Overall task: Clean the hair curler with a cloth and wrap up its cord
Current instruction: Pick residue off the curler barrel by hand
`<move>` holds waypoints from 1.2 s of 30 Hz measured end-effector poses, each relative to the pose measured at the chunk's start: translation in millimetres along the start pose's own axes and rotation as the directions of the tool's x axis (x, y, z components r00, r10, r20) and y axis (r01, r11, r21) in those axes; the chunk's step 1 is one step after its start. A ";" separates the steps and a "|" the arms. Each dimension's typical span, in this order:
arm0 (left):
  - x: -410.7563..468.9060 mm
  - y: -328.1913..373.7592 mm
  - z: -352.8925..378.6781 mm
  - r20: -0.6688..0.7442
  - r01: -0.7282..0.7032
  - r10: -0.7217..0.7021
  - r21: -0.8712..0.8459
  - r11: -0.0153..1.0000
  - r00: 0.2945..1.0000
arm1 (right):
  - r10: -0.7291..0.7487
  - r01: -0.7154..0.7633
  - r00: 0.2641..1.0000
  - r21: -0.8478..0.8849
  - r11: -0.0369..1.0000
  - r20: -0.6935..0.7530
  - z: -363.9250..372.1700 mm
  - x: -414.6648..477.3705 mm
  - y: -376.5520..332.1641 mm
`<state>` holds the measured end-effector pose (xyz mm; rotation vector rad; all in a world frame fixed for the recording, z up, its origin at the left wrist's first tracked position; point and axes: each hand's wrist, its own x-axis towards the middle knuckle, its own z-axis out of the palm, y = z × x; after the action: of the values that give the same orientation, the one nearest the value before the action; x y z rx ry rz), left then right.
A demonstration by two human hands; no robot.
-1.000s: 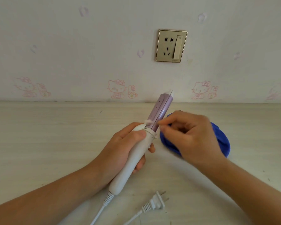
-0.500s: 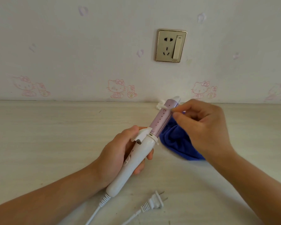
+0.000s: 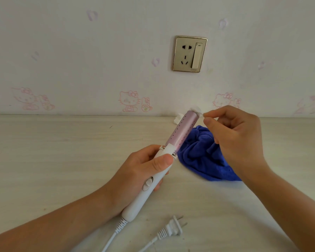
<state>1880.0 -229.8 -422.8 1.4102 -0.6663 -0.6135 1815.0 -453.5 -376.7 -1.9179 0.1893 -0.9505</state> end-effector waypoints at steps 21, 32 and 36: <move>-3.4 -2.0 2.4 0.051 -0.032 0.036 -0.081 0.996 0.998 | 0.070 -0.070 0.998 0.042 0.997 -0.004 0.5 2.4 3.2; -4.9 2.3 3.9 0.026 0.000 0.000 0.005 1.000 1.000 | 0.108 -0.114 0.987 0.039 0.993 0.120 11.2 -6.4 2.9; -3.0 6.0 6.5 0.010 0.041 -0.042 0.103 0.994 0.999 | 0.107 -0.109 0.989 0.015 0.994 0.098 9.7 -7.3 1.7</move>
<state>1873.2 -231.6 -416.7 1.5201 -0.6876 -0.6287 1817.1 -444.1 -384.3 -1.9102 0.2235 -0.7829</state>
